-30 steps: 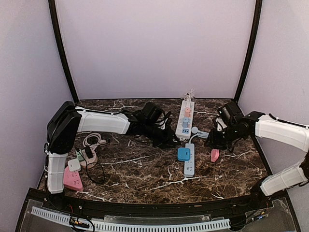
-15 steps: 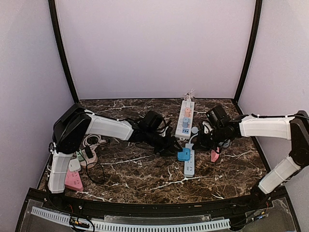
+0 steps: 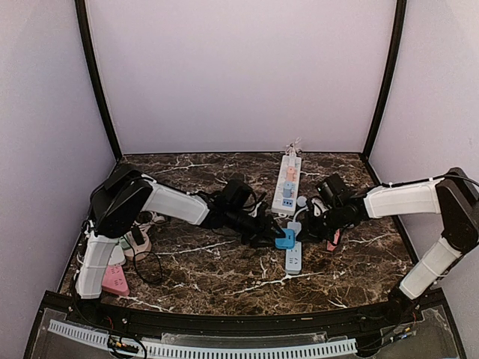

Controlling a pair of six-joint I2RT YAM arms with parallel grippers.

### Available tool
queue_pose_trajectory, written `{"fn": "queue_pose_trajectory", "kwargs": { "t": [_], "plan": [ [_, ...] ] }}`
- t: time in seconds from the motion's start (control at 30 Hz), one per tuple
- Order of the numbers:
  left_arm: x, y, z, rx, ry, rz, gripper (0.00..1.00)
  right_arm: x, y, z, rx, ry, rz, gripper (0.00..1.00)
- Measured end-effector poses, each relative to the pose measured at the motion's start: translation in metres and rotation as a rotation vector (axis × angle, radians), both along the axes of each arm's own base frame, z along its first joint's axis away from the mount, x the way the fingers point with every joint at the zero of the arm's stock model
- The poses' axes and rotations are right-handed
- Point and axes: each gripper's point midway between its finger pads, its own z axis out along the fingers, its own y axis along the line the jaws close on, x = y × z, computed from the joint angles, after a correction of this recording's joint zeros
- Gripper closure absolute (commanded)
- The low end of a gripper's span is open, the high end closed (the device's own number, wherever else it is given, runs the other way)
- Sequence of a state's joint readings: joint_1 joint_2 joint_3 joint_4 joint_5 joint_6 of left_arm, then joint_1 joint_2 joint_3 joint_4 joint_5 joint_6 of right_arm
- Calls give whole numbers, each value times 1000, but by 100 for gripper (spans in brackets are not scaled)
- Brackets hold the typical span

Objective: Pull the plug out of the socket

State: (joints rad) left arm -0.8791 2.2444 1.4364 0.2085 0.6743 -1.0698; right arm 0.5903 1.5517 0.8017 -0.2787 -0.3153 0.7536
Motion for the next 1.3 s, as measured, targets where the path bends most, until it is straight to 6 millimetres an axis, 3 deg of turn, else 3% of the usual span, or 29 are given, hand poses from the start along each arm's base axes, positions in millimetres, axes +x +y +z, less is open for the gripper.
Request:
{"fn": "queue_pose_trajectory", "kwargs": {
  "t": [0.47,0.67,0.83,1.3],
  "plan": [
    [-4,-8,3,-124,84,21,61,2,4,-2,27,-14,-2,100],
    [-6,-11,-2,-159,124,30,81,2,4,-2,27,-15,-3,100],
    [-7,-14,10,-224,114,12,99,3,3,-2,21,-20,-8,100],
    [-8,-13,10,-312,124,30,100,7,3,-5,4,-36,-13,100]
  ]
}}
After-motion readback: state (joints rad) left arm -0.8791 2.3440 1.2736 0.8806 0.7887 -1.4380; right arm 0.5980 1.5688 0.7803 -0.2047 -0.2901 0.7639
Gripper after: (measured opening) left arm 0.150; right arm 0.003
